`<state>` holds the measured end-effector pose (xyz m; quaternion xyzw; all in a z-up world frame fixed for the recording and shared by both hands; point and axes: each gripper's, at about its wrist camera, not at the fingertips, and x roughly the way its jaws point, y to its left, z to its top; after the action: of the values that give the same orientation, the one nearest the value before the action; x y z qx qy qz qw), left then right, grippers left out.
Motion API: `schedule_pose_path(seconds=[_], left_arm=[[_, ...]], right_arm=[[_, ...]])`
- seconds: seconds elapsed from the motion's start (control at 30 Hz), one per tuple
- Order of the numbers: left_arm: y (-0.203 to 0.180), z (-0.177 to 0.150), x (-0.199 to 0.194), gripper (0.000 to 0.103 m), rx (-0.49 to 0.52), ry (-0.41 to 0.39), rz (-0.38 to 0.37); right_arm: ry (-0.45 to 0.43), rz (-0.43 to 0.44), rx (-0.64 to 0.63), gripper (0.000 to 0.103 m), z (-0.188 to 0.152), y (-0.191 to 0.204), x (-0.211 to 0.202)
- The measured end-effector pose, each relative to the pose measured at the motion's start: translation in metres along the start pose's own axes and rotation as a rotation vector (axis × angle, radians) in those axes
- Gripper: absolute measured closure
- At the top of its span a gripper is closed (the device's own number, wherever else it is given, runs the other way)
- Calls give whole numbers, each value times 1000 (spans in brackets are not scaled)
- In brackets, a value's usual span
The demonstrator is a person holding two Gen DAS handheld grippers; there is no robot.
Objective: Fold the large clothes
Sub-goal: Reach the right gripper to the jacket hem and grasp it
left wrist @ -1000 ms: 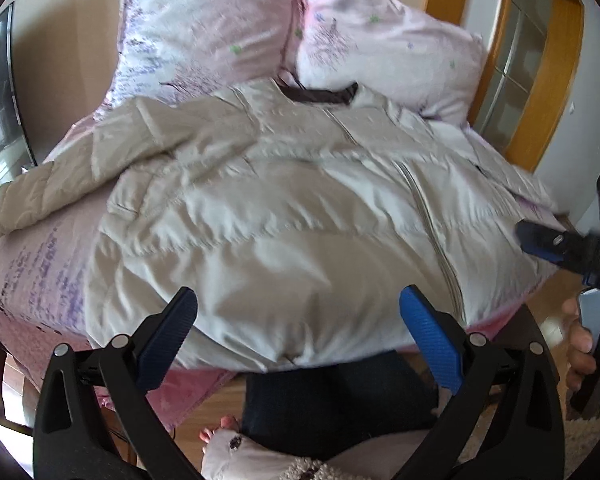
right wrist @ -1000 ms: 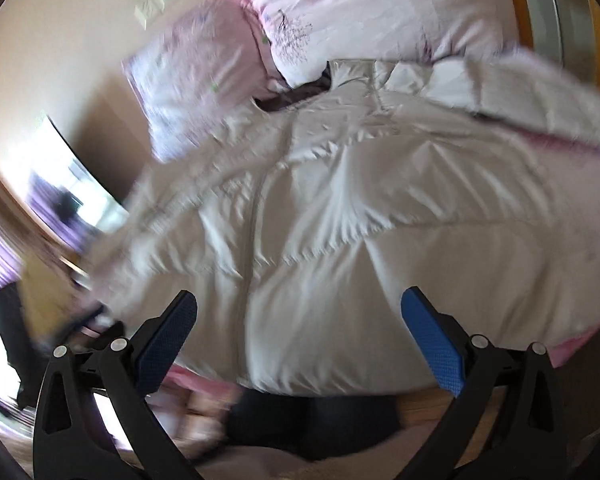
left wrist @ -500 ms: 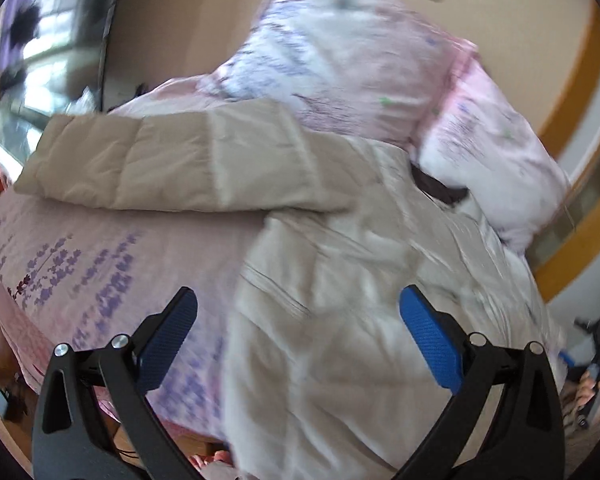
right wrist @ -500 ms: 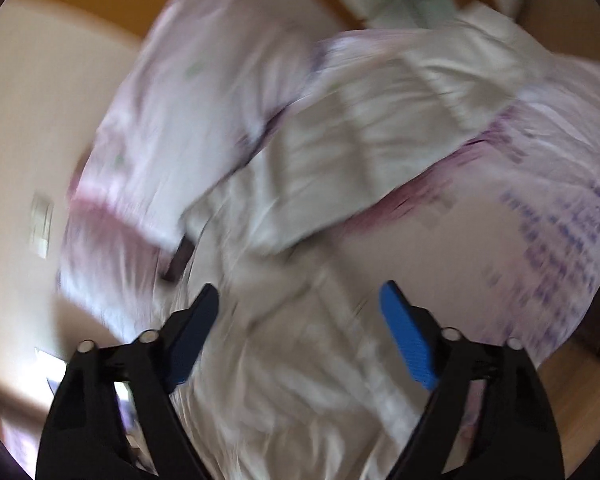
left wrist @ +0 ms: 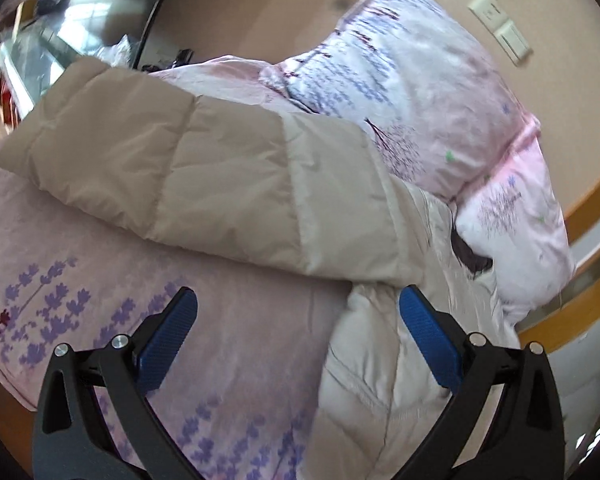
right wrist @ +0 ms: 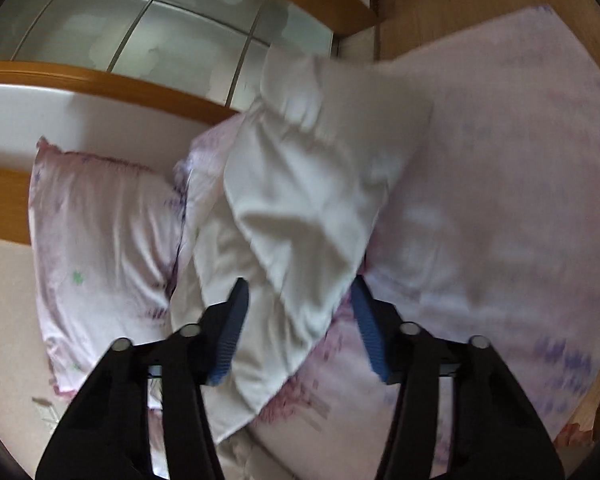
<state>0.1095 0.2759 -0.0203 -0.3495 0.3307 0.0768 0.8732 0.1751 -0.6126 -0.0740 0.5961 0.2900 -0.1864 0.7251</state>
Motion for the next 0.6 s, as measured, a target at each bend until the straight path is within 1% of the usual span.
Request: schedule_pose_path(seconds=[0.13,0.33,0.4,0.43,0.47,0.53,0.6], left_arm=[[7,6,6,2,-26,-11,11],[8,10,11,2,-21,-19,18],[8,11,13,2,-25,-18,11],[8,12,14,2,-25,-13,10],[7,13,16,2,-25,-8,11],[8,15,20,2,-29,3,7],[7,16,21,2,-29,8,0]], right_arm=[[-37,-27,-3,61,12,3,2],[-75,-58,-28,65,12,6,2],[-95,-84,-52,75,14,8,2],[-109,-101,-76,88,14,11,2],[-122,-115,-106,93,13,16,2],[-164,-141,-197,96,9,33,-3],[-206,-147,-273,97,4,52,-9]])
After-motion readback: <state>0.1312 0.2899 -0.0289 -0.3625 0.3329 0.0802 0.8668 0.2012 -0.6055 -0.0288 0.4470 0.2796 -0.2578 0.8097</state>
